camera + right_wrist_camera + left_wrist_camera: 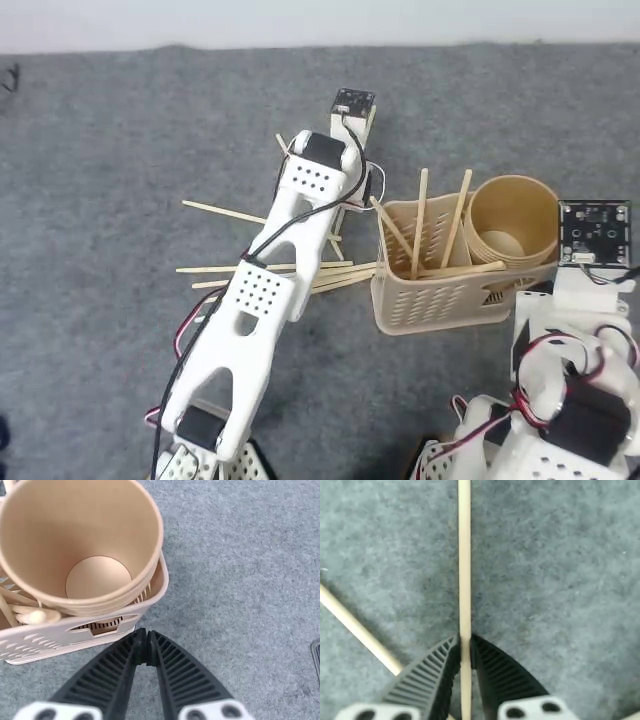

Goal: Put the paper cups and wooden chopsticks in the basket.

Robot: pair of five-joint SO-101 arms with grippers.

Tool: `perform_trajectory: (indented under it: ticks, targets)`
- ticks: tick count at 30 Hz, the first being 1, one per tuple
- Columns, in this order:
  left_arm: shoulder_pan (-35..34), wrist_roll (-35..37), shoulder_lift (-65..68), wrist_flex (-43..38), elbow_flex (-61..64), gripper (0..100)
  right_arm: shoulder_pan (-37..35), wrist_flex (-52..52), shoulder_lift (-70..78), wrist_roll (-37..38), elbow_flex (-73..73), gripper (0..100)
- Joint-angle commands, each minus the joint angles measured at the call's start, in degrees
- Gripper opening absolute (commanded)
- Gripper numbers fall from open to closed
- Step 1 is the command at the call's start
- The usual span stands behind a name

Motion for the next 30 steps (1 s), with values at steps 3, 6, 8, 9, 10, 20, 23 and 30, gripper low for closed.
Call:
perform_trajectory:
  ticks: [3, 6, 8, 9, 10, 20, 23, 30]
  targets:
    - [0.53, -1.76, -0.79, 2.02, -2.59, 1, -0.57, -0.66, -0.13, 0.70, -0.18, 0.8]
    - [0.62, -1.76, -2.02, 2.02, -2.77, 1, -0.66, -0.66, -0.13, 0.70, -0.18, 0.8]
    - [0.53, -1.76, -4.40, 2.02, -2.95, 1, -0.66, -0.66, -0.13, 0.70, -0.09, 0.8]
    - [0.53, -1.76, -6.07, 2.02, -2.95, 1, -0.66, -0.75, -0.13, 0.70, -0.09, 0.8]
    - [0.53, -1.76, -7.91, 2.02, -2.86, 1, -0.66, -0.75, -0.13, 0.70, -0.09, 0.8]
    - [1.23, -4.84, -25.67, 2.02, 0.13, 1, -0.66, -0.57, -0.13, 0.70, -0.09, 0.8]
    - [1.23, -5.54, -32.53, 2.02, 5.76, 1, -0.66, -0.57, -0.13, 0.70, -0.09, 0.8]
    - [1.76, -7.03, -54.68, 2.02, 18.86, 1, -0.66, -0.57, -0.13, 0.70, -0.09, 0.8]
